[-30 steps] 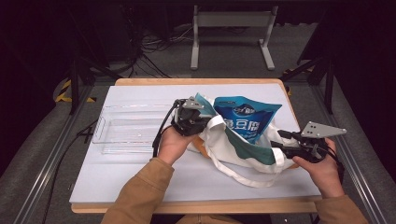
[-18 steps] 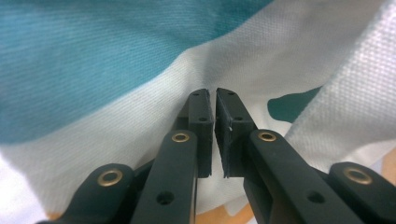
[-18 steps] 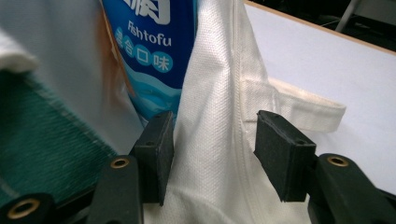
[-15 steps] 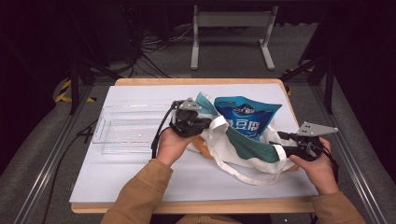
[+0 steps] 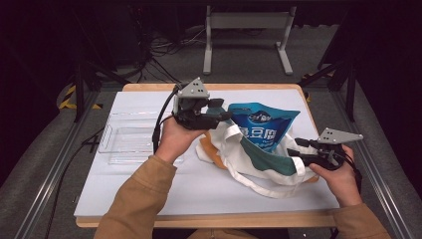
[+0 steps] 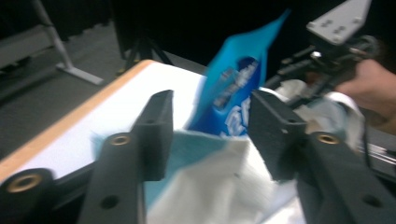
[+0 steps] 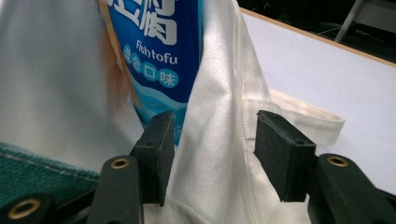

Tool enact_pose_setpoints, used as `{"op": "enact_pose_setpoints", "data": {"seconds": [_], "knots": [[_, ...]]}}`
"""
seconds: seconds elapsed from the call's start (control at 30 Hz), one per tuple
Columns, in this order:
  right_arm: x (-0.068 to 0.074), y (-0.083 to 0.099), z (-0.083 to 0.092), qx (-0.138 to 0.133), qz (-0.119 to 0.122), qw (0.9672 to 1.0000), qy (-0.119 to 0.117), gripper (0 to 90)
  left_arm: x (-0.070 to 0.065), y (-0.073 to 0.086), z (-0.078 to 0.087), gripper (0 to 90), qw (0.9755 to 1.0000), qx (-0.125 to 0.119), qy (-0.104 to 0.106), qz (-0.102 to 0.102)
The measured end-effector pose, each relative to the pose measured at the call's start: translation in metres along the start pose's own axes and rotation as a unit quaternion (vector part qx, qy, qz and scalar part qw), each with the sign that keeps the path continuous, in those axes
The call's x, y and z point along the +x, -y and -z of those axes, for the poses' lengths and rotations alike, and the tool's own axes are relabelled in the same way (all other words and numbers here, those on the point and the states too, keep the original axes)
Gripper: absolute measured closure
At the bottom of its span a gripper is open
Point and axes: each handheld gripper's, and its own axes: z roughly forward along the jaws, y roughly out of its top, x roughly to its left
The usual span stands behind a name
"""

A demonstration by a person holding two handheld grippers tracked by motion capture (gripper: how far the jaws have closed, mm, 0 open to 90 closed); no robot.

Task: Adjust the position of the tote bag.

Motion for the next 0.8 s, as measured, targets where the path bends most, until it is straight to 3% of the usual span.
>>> {"op": "enact_pose_setpoints", "data": {"seconds": [0.07, 0.13, 0.27, 0.33, 0.4, 0.5, 0.63, 0.8], "knots": [[0.0, -0.001, 0.001, -0.002, 0.002, 1.0, -0.001, 48.0, 0.011, -0.001, 0.0, 48.8, 0.9997, -0.012, 0.001, 0.023], [0.0, -0.001, 0.002, -0.005, 0.002, 1.0, -0.002, 47.9, 0.019, 0.0, -0.001, 50.4, 0.9994, -0.012, -0.004, 0.033], [-0.001, -0.001, 0.005, -0.009, -0.001, 1.0, 0.0, 48.0, 0.032, 0.002, -0.004, 59.7, 0.9977, -0.015, -0.043, 0.05], [-0.001, -0.001, 0.006, -0.011, -0.001, 0.9999, 0.0, 48.0, 0.035, 0.004, -0.007, 64.8, 0.9975, -0.013, -0.037, 0.059], [-0.001, -0.002, 0.006, -0.012, 0.0, 0.9999, 0.0, 47.9, 0.034, 0.005, -0.012, 67.0, 0.998, -0.002, -0.042, 0.048], [-0.001, -0.001, 0.007, -0.013, 0.001, 0.9999, -0.001, 47.8, 0.032, 0.009, -0.018, 68.9, 0.999, 0.008, -0.026, 0.035], [-0.001, 0.0, 0.007, -0.013, 0.0, 0.9999, -0.002, 47.4, 0.033, 0.015, -0.018, 69.0, 0.9986, 0.008, -0.032, 0.04], [-0.001, 0.001, 0.005, -0.01, -0.001, 0.9999, -0.004, 46.6, 0.032, 0.024, -0.016, 69.0, 0.9978, 0.027, -0.044, 0.042]]}}
